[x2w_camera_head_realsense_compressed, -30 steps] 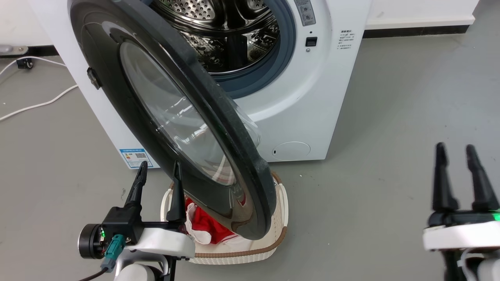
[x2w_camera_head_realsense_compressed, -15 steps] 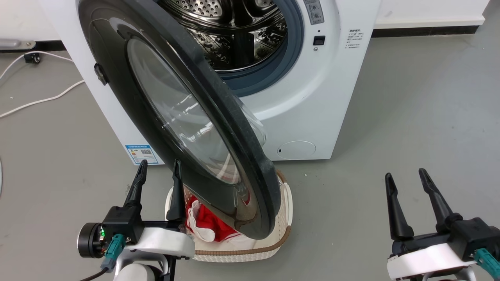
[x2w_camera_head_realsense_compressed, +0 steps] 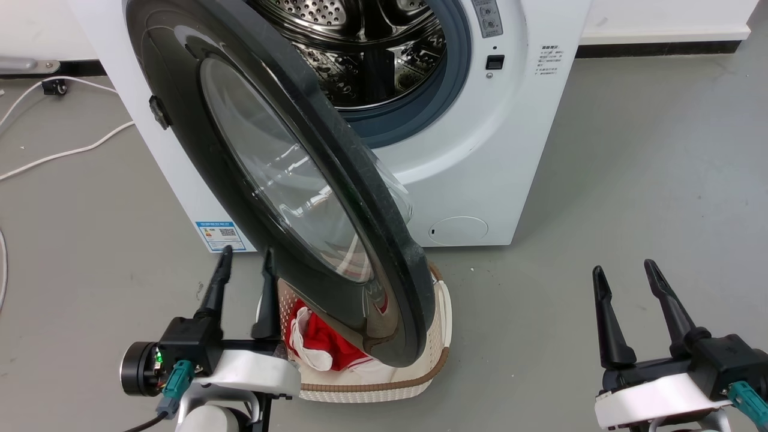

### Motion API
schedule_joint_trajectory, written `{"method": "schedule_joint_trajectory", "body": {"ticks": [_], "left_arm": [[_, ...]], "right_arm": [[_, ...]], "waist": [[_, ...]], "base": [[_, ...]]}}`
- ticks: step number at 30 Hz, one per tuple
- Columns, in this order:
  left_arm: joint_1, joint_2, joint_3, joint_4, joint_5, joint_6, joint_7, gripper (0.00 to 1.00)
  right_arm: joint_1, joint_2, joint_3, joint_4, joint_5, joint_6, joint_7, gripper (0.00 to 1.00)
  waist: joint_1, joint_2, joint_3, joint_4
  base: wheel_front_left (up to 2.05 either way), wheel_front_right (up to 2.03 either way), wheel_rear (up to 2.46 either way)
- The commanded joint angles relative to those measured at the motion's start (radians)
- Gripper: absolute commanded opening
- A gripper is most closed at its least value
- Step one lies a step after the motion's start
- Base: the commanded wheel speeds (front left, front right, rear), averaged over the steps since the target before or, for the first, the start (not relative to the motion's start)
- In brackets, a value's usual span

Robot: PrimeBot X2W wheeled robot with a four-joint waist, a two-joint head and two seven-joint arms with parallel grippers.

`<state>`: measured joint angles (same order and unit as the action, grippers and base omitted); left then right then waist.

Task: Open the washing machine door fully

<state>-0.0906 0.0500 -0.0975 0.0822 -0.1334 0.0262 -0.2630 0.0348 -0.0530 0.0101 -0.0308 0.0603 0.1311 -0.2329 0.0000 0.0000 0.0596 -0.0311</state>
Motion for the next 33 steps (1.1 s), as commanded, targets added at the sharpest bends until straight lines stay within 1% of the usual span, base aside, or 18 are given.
{"method": "schedule_joint_trajectory", "body": {"ticks": [1,7,13,19,23,29,33], "left_arm": [[0.003,0.001,-0.002,-0.003,0.004,-0.005,-0.003,0.0],[0.0,0.001,-0.001,-0.006,0.0,-0.012,-0.003,0.0],[-0.023,0.001,-0.002,-0.053,0.006,0.0,-0.003,0.0],[-0.045,0.001,-0.002,-0.174,0.022,0.01,-0.003,0.0],[-0.065,0.001,-0.01,-0.271,0.041,0.01,-0.003,0.0],[-0.103,0.001,-0.051,-0.421,0.058,0.015,-0.002,0.0],[-0.14,0.001,-0.085,-0.503,0.071,0.008,-0.002,0.0]], "right_arm": [[-0.015,0.004,-0.001,0.002,0.0,-0.001,-0.005,1.0],[-0.015,0.005,-0.005,0.009,0.013,-0.001,-0.007,1.0],[-0.016,0.004,-0.007,0.014,0.019,-0.001,-0.008,1.0],[-0.018,0.004,-0.007,0.018,0.02,-0.001,-0.005,1.0],[-0.019,0.004,-0.008,0.019,0.023,-0.001,-0.004,1.0],[-0.015,0.004,-0.011,0.018,0.027,-0.001,-0.004,1.0],[-0.012,0.004,-0.009,0.016,0.031,-0.001,-0.002,1.0]], "waist": [[0.0,0.0,0.0,0.0],[0.0,0.0,0.001,0.0],[0.0,0.0,0.002,0.005],[0.0,0.0,0.001,0.007],[0.0,0.0,-0.001,0.007],[0.0,0.0,-0.002,0.007],[0.0,0.0,0.0,0.004]], "base": [[0.0,0.0,0.0],[0.0,0.0,0.0],[0.0,0.0,0.0],[0.0,0.0,0.0],[0.0,0.0,0.0],[0.0,0.0,0.0],[0.0,0.0,0.0]]}}
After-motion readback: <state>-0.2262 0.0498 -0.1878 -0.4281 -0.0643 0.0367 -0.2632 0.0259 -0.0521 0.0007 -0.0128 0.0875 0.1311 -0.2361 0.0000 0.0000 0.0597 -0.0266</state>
